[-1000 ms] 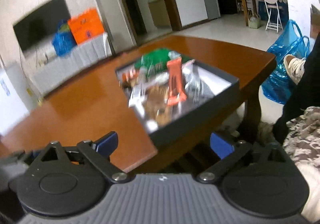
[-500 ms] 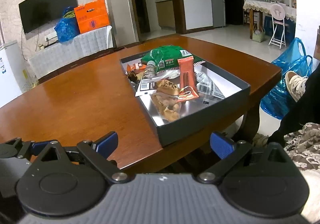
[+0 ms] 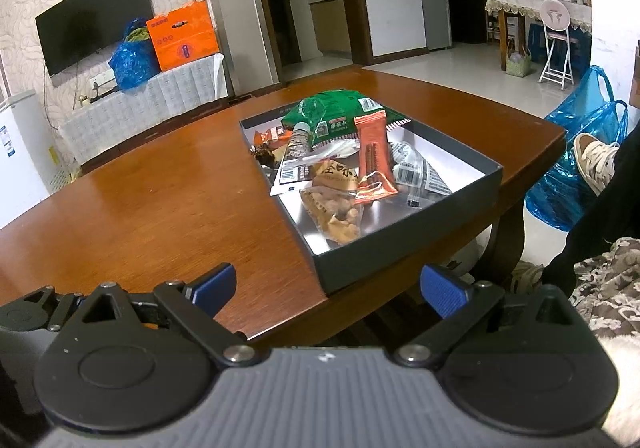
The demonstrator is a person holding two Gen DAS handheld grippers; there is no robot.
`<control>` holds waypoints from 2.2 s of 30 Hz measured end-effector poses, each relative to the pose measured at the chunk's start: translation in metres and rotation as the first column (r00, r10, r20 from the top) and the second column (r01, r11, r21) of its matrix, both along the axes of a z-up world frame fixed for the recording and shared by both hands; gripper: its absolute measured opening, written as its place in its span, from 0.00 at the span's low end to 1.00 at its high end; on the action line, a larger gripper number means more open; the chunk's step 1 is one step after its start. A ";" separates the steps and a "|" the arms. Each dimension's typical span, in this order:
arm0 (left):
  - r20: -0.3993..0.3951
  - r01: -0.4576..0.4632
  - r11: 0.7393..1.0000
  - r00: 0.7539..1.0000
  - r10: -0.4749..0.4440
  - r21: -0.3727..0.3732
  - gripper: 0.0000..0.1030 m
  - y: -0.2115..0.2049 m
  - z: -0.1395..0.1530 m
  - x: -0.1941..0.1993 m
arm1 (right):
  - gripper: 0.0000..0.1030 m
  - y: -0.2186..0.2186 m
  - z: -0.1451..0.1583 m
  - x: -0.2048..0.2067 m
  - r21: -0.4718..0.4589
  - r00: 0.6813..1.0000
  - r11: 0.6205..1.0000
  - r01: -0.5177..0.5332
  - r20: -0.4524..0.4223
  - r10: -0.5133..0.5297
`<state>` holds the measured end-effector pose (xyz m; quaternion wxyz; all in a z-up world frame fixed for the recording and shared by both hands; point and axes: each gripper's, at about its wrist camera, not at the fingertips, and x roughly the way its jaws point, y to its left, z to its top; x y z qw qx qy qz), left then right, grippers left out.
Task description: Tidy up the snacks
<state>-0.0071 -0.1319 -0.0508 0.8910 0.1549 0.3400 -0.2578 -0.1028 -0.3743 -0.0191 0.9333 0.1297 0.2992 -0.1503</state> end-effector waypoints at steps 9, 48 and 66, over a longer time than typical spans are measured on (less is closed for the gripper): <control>0.003 0.005 1.000 1.000 -0.005 0.001 1.00 -0.001 0.000 0.000 | 0.97 0.000 -0.001 0.001 -0.007 1.000 1.000 -0.004 0.000 0.004; 0.009 0.027 1.000 1.000 -0.027 0.010 1.00 0.003 -0.002 -0.006 | 0.97 0.000 -0.002 0.002 -0.012 1.000 1.000 -0.008 -0.004 0.008; 0.014 0.039 0.999 0.999 -0.039 0.018 1.00 0.007 -0.002 -0.007 | 0.97 -0.001 -0.004 0.002 -0.015 1.000 1.000 -0.011 -0.008 0.010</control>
